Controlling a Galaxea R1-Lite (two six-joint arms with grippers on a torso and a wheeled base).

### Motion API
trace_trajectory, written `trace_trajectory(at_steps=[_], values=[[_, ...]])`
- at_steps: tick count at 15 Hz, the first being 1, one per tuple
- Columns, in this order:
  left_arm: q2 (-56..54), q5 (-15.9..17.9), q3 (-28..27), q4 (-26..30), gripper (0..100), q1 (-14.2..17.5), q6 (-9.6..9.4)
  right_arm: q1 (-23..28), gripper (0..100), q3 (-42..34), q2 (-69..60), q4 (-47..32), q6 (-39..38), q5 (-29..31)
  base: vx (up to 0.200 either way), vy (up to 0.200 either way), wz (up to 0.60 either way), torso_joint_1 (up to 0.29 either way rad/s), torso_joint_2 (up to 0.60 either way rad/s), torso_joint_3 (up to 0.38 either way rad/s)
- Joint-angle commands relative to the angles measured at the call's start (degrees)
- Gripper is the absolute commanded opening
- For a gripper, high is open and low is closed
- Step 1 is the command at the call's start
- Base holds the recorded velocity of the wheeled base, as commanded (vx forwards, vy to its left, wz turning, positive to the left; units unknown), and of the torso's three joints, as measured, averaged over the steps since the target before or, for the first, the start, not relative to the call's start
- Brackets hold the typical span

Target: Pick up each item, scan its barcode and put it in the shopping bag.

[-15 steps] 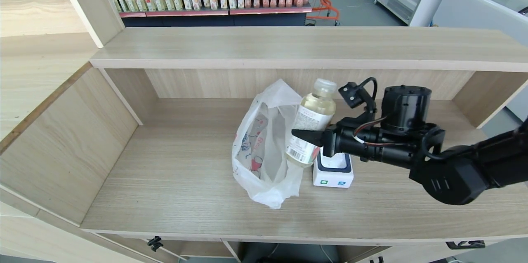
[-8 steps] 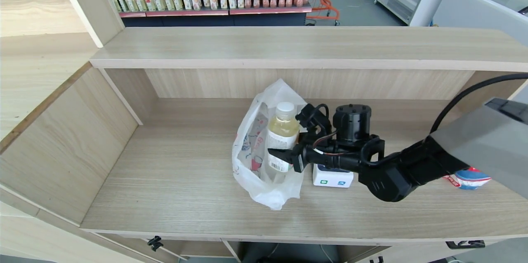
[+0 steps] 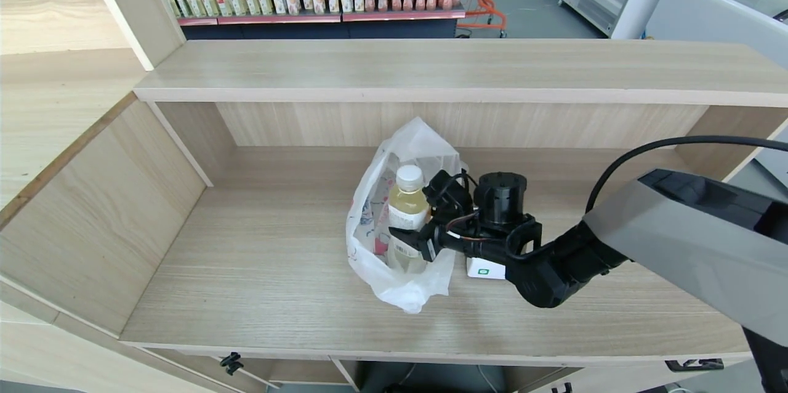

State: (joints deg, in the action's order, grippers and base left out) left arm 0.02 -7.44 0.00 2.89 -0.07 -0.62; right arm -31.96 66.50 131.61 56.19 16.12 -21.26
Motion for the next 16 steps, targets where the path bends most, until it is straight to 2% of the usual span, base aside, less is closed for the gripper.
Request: trace_trajectory(at_steps=[1, 2, 7, 10, 13, 16], values=[[-0.02, -0.03, 0.0, 0.01, 100, -0.01, 0.01, 0.06, 100, -0.67, -0.04, 0.06, -0.56, -0.1, 0.0, 0.0, 0.0, 0.0, 0.0, 0.0], [-0.02, -0.03, 0.0, 0.01, 100, -0.01, -0.08, 0.06, 100, -1.2, -1.09, -0.02, -2.67, -0.1, 0.0, 0.0, 0.0, 0.0, 0.0, 0.0], [-0.02, -0.03, 0.0, 0.01, 100, -0.01, -0.08, 1.82, 100, -7.0, -14.8, -1.69, -24.82, -0.45, 0.0, 0.0, 0.0, 0.0, 0.0, 0.0], [-0.02, -0.03, 0.0, 0.01, 100, -0.01, -0.08, 4.45, 100, -14.56, -26.32, -6.7, -27.81, -1.06, 0.0, 0.0, 0.0, 0.0, 0.0, 0.0], [-0.02, -0.03, 0.0, 0.01, 100, -0.01, 0.01, 4.72, 100, -18.78, -40.38, -12.15, -38.44, -2.47, 0.0, 0.0, 0.0, 0.0, 0.0, 0.0], [-0.02, -0.03, 0.0, 0.01, 100, -0.01, -0.08, 8.15, 100, -21.94, -46.97, -16.46, -38.44, -2.73, 0.0, 0.0, 0.0, 0.0, 0.0, 0.0]])
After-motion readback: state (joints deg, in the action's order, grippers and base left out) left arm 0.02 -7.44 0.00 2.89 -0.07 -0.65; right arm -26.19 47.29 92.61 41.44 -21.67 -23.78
